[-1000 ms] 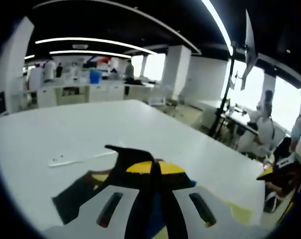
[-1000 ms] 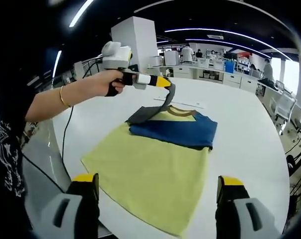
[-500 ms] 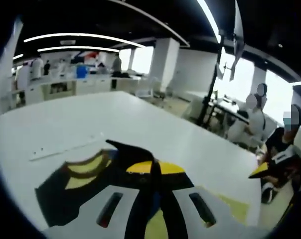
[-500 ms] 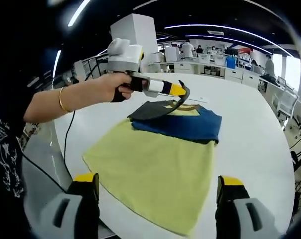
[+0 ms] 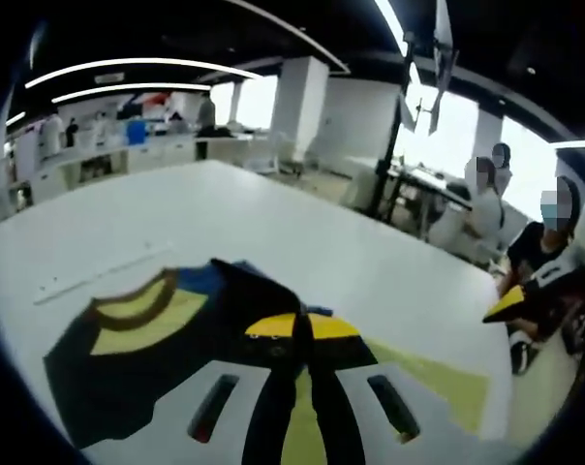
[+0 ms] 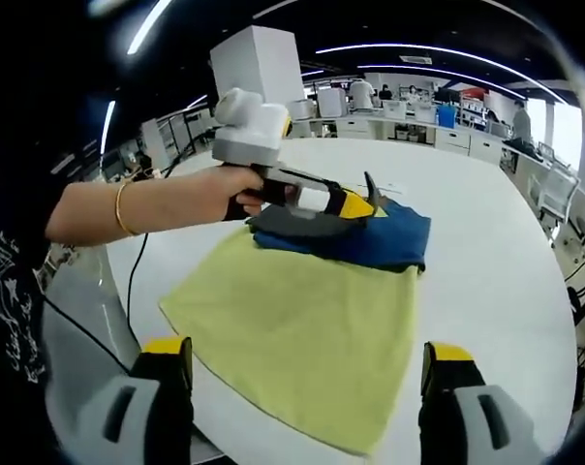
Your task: Fold the garment on the visible template until the final outline fits inside the template.
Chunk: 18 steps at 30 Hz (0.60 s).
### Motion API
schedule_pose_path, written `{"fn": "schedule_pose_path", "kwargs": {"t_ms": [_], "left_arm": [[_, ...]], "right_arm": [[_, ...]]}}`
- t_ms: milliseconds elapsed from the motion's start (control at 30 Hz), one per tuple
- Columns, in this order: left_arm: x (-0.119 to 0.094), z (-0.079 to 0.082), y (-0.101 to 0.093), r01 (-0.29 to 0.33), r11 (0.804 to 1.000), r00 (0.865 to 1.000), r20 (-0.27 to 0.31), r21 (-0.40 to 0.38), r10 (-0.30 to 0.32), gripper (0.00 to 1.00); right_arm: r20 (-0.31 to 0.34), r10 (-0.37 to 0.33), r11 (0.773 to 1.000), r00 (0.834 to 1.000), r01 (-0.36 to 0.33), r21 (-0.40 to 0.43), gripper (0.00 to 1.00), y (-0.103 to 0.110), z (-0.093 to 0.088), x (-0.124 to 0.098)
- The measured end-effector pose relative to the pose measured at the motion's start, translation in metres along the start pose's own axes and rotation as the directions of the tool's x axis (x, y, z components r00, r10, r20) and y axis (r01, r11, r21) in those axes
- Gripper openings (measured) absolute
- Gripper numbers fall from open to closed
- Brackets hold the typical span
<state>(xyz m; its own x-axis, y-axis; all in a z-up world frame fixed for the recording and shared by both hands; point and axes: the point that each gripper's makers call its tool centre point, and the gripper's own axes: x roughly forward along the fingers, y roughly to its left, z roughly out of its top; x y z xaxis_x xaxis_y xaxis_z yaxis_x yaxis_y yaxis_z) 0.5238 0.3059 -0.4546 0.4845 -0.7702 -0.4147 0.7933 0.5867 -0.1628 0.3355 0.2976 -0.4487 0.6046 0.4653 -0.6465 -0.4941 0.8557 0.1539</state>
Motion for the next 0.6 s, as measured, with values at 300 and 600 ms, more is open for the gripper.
{"fn": "schedule_pose_path", "kwargs": {"t_ms": [300,600], "left_arm": [[0.015,-0.025,-0.010,0.040,0.994,0.996,-0.083,0.104,-0.032,0.00],[0.024,-0.036,-0.021,0.059,0.994,0.993,-0.108,0.094,-0.049,0.01]], "right_arm": [[0.001,0.007,1.000,1.000,-0.007,0.013,0.99,0.000,-0.003,0.003],[-0.013,0.006,1.000,1.000,-0.006,0.021,0.99,-0.001,-0.010,0.004]]}}
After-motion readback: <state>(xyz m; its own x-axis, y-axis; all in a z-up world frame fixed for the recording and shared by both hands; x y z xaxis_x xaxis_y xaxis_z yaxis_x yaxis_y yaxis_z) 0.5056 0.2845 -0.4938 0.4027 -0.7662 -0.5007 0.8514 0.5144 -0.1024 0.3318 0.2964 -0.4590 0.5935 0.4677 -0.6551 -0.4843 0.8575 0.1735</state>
